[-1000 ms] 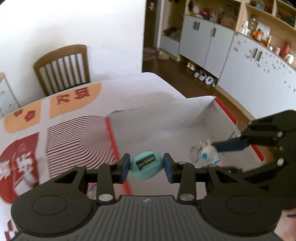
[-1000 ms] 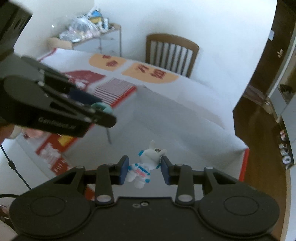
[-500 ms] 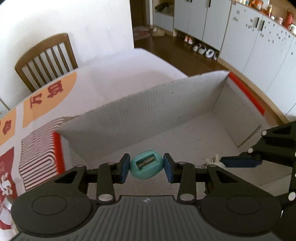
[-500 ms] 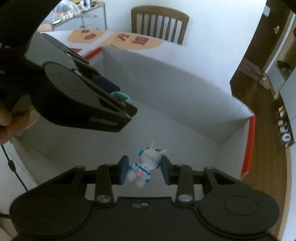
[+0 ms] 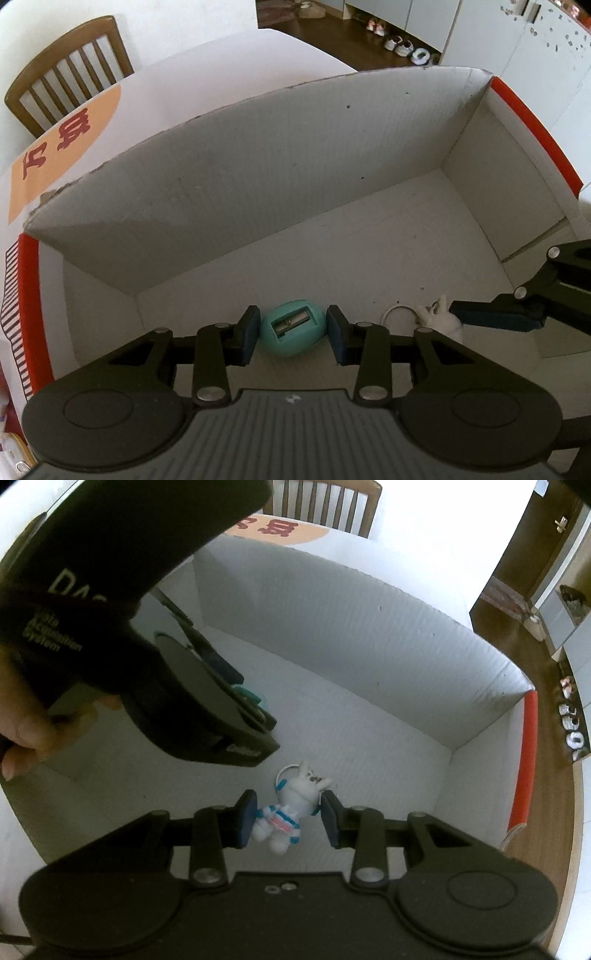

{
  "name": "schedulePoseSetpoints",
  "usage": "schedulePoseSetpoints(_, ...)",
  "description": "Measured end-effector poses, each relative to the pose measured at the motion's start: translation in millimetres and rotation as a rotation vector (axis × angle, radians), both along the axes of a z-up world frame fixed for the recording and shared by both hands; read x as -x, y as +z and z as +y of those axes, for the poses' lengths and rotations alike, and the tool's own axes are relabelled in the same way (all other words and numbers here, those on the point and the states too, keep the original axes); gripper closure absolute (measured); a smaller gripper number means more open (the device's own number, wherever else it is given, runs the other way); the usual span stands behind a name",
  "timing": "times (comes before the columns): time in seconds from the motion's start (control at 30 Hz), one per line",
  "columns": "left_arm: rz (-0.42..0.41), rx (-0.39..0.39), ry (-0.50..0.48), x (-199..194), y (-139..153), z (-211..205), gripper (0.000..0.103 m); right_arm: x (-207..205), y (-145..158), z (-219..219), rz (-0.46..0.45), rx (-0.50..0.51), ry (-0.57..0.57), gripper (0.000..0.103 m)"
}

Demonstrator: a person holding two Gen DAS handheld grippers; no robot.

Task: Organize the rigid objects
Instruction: 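Open both grippers to drop the sharpener and bunny in the box, then move both grippers back over the remaining items on the table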

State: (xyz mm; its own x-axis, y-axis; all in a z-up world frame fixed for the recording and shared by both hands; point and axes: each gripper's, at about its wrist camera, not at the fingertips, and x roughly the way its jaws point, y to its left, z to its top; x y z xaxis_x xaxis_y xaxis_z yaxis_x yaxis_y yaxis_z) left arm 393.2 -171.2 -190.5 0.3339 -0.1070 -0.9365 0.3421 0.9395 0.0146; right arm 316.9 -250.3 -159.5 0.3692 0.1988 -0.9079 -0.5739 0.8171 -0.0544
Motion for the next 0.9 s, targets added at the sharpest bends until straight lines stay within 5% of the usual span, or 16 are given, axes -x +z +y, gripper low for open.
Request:
schedulePoseSetpoints(0.2,0.002,-0.014,0.007,3,3,2,0.061,-9,1,3,0.003,-0.011,0.001,0.057)
schedulePoseSetpoints(0.33,-0.029,0.002,0.008,8,15,1,0.042,-6,4,-1,-0.005,-0.026,0.004,0.049)
schedulePoseSetpoints(0.9,-0.172,0.099,0.067,62,84,26,0.041,21,50,-4,-0.099,-0.082,0.064,0.033)
